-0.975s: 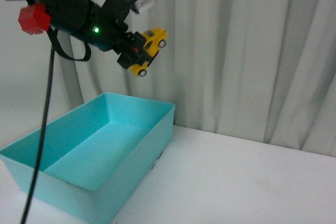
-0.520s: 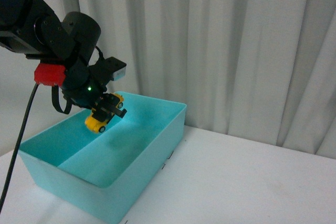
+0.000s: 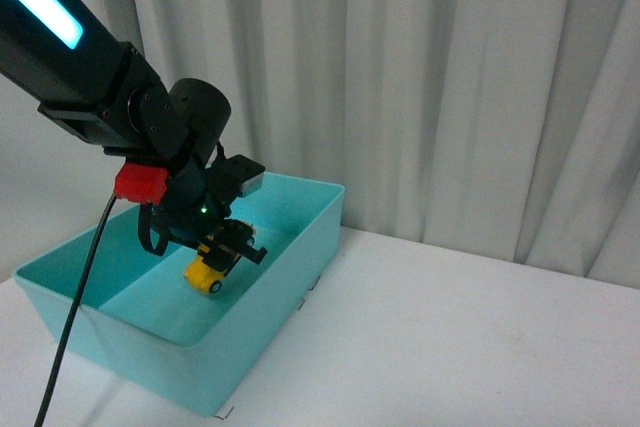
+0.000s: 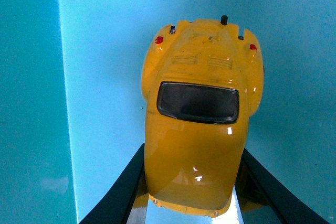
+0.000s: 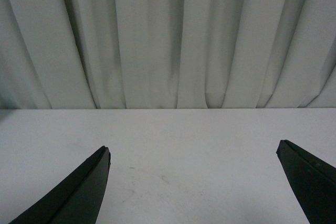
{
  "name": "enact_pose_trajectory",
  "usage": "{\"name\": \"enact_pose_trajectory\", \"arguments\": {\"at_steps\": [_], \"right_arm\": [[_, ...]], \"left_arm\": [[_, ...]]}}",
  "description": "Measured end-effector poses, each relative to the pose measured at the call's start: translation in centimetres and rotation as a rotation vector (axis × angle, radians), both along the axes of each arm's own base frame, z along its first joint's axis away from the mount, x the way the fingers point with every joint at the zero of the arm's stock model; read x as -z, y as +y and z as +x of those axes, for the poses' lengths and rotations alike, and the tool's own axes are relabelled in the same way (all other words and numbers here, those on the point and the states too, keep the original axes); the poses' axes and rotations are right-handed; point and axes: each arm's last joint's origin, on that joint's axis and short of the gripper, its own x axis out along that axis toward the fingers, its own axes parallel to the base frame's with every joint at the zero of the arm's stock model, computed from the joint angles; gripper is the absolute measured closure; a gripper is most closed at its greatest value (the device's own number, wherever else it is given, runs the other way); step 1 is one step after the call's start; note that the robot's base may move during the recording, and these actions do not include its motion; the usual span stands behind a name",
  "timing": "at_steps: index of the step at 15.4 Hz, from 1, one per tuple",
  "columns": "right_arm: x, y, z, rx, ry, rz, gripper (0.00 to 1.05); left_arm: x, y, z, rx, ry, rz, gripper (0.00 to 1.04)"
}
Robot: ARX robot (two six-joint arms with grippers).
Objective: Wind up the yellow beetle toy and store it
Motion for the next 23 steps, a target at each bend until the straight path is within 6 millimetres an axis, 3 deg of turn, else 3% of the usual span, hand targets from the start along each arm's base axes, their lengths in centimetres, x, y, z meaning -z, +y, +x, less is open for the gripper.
{"name": "enact_pose_trajectory", "arguments": {"at_steps": [1,7,9,11,13,15,16,18,20,23], "right_arm": [[0.0,0.0,0.0,0.000,0.000,0.000,0.07],[0.0,0.0,0.0,0.000,0.000,0.000,0.07],[0.0,0.0,0.0,0.000,0.000,0.000,0.07],[0.0,0.0,0.0,0.000,0.000,0.000,0.07],[0.0,0.0,0.0,0.000,0.000,0.000,0.07],[0.0,0.0,0.0,0.000,0.000,0.000,0.07],[0.0,0.0,0.0,0.000,0.000,0.000,0.07],[0.0,0.0,0.0,0.000,0.000,0.000,0.07],[0.0,0.0,0.0,0.000,0.000,0.000,0.07],[0.0,0.0,0.0,0.000,0.000,0.000,0.07]], "left_arm": [[0.1,0.1,0.1,-0.005,0.009,-0.004,0.52],[0.1,0.6,0.0,-0.023,0.005,-0.010,0.28],[-0.3,1.0,0.2,-0.021,-0.042,-0.034,0.09],[-2.8,1.0,-0.3,0.005,-0.177,-0.062,0.07],[-7.5,0.5,-1.9,0.046,-0.346,-0.055,0.07],[-11.3,-1.0,-4.5,0.107,-0.461,-0.071,0.07],[-12.1,-1.8,-6.1,0.135,-0.482,-0.084,0.07],[-13.4,-3.6,-10.5,0.149,-0.852,-0.175,0.25],[-13.7,-4.7,-15.1,0.138,-1.085,-0.258,0.48],[-9.3,-5.3,-18.7,0.093,-1.001,-0.298,0.84]]}}
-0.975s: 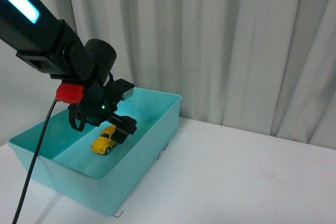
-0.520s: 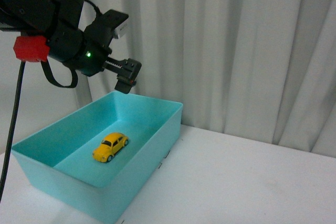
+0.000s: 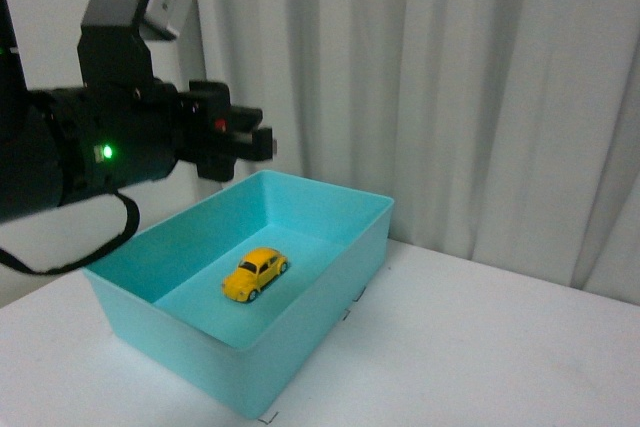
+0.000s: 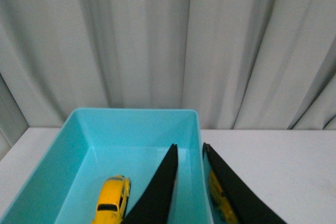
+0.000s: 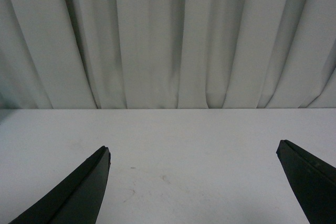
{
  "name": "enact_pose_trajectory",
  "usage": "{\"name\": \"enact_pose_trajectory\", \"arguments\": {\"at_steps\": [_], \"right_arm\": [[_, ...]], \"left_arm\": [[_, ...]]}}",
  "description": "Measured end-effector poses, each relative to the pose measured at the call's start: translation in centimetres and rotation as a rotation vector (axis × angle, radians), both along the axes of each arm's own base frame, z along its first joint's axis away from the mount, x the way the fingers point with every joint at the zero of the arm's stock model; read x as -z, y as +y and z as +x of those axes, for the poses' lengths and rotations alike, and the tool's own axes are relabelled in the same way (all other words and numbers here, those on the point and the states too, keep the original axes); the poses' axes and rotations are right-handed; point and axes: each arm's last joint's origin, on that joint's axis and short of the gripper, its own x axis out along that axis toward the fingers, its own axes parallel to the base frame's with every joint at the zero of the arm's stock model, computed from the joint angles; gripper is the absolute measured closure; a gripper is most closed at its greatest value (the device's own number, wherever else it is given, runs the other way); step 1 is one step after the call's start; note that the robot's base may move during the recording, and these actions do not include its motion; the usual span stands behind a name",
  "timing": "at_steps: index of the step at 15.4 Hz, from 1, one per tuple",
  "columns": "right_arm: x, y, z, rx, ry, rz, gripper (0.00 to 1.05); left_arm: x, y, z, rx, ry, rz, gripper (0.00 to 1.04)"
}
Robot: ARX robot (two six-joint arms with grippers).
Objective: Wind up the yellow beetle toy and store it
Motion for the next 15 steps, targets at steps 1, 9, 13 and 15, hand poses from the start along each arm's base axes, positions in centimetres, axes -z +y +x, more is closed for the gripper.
{"name": "enact_pose_trajectory", "arguments": {"at_steps": [1,9,13,15], "right_arm": [[0.0,0.0,0.0,0.000,0.000,0.000,0.07],[0.0,0.0,0.0,0.000,0.000,0.000,0.07],[0.0,0.0,0.0,0.000,0.000,0.000,0.07],[0.0,0.0,0.0,0.001,0.000,0.000,0.07]], "left_arm": [[0.3,-0.5,-1.1,-0.012,-0.013,-0.007,0.97],[2.3,-1.2,-6.7,-0.001,-0.036,-0.010,1.03],[3.0,-1.2,-8.6,-0.001,-0.052,-0.010,1.03],[4.2,-1.2,-9.2,-0.001,-0.009,-0.011,1.03]]}}
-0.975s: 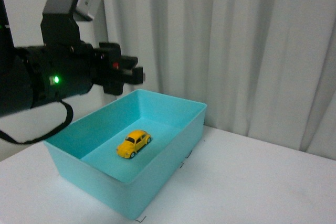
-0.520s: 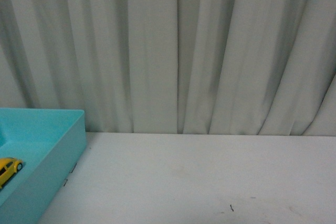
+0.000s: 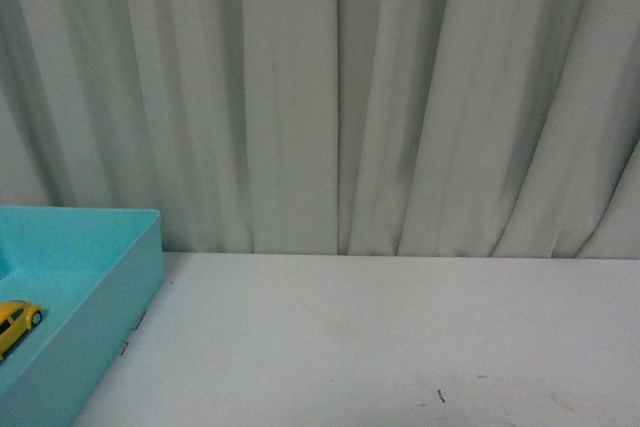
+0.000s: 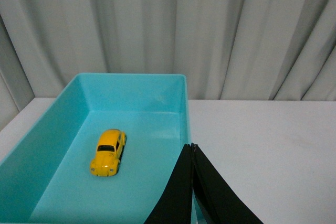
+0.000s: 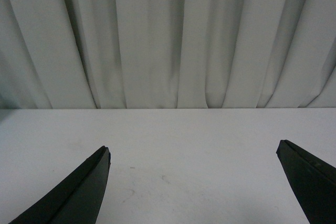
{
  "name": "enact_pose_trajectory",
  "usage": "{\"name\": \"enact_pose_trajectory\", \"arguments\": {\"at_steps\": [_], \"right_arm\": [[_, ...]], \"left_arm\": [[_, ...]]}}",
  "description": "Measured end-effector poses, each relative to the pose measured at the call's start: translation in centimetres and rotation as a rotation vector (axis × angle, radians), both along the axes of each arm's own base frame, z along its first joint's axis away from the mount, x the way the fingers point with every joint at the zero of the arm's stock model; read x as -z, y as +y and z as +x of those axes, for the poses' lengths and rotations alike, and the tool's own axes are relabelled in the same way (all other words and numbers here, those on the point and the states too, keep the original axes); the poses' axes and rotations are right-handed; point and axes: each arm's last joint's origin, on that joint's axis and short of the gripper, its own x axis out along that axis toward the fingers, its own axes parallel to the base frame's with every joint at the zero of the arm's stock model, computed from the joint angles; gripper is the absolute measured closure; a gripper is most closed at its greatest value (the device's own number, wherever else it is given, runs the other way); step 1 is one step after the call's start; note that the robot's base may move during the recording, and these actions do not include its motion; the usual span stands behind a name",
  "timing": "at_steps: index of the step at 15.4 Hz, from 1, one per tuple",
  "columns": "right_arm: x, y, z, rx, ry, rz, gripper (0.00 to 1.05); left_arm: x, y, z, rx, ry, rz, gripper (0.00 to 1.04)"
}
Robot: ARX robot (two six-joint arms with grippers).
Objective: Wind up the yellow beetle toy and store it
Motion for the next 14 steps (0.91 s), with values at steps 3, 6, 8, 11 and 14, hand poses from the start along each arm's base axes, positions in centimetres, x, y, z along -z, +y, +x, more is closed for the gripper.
{"name": "enact_pose_trajectory", "arguments": {"at_steps": [3,6,8,11,14], "right_arm": [[0.0,0.0,0.0,0.000,0.000,0.000,0.07],[0.0,0.0,0.0,0.000,0.000,0.000,0.07],[0.0,0.0,0.0,0.000,0.000,0.000,0.07],[0.0,0.0,0.0,0.000,0.000,0.000,0.07],[0.0,0.0,0.0,0.000,0.000,0.000,0.07]], "left_arm": [[-0.7,0.0,-0.9,0.000,-0.043,0.000,1.03],[-0.8,0.0,-1.6,0.000,-0.043,0.000,1.03],[-0.8,0.0,-2.0,0.000,-0.044,0.000,1.03],[-0.9,0.0,-2.5,0.000,-0.048,0.000,1.03],[-0.8,0.0,-2.9,0.000,-0.047,0.000,1.03]]}}
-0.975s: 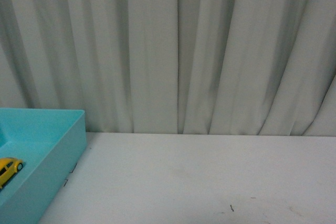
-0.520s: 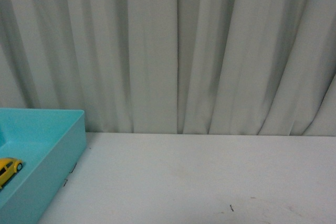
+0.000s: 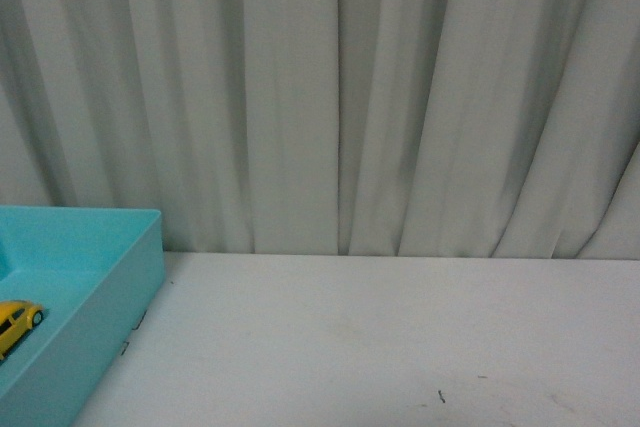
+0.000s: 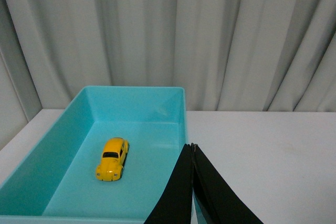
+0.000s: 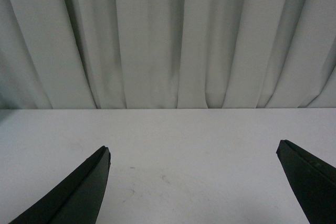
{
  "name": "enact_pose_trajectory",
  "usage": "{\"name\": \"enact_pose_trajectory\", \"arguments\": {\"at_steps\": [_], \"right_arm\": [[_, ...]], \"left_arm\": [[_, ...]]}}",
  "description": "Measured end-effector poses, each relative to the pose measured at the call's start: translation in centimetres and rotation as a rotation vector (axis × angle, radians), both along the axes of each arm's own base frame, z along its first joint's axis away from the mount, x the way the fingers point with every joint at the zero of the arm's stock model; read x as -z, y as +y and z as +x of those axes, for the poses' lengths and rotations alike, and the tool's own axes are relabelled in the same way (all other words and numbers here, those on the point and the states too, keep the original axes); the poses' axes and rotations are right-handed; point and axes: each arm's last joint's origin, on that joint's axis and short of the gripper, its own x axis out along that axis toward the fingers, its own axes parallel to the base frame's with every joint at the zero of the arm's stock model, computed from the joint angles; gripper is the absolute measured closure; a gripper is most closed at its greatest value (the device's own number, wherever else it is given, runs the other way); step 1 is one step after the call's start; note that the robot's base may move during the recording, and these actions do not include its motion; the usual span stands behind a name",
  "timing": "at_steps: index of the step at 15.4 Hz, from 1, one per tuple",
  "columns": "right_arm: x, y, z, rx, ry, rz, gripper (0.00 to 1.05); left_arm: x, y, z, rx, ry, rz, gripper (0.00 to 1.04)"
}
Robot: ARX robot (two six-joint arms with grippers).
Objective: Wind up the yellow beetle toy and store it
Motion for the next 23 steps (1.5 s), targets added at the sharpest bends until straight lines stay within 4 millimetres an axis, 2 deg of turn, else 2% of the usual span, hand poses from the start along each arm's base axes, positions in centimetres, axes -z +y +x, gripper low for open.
{"name": "enact_pose_trajectory", "arguments": {"at_steps": [3,4,5,10,11,14,15,17,18,23], "right_arm": [[0.0,0.0,0.0,0.000,0.000,0.000,0.07],[0.0,0.0,0.0,0.000,0.000,0.000,0.07],[0.0,0.0,0.0,0.000,0.000,0.000,0.07],[0.0,0.0,0.0,0.000,-0.001,0.000,0.07],[0.0,0.0,0.0,0.000,0.000,0.000,0.07],[0.0,0.0,0.0,0.000,-0.001,0.000,0.07],[0.0,0.0,0.0,0.000,-0.001,0.000,0.07],[0.0,0.0,0.0,0.000,0.000,0.000,0.07],[0.0,0.0,0.0,0.000,-0.001,0.000,0.07],[0.0,0.0,0.0,0.000,-0.001,0.000,0.07]], "left_arm": [[0.1,0.0,-0.3,0.000,0.003,0.000,1.03],[0.7,0.0,-1.0,0.003,0.057,0.000,1.03],[0.1,0.0,-1.3,0.003,-0.010,0.000,1.03],[0.4,0.0,-1.3,0.000,0.011,-0.001,1.01],[0.4,0.0,-1.3,0.000,0.011,-0.001,0.85],[0.4,0.0,-1.3,0.000,0.011,-0.001,0.49],[0.4,0.0,-1.3,0.000,0.011,-0.001,0.32],[0.4,0.0,-1.3,0.000,0.011,-0.001,0.09],[0.4,0.0,-1.3,0.000,0.011,0.000,0.06],[0.4,0.0,-1.3,0.000,0.011,-0.001,0.07]]}}
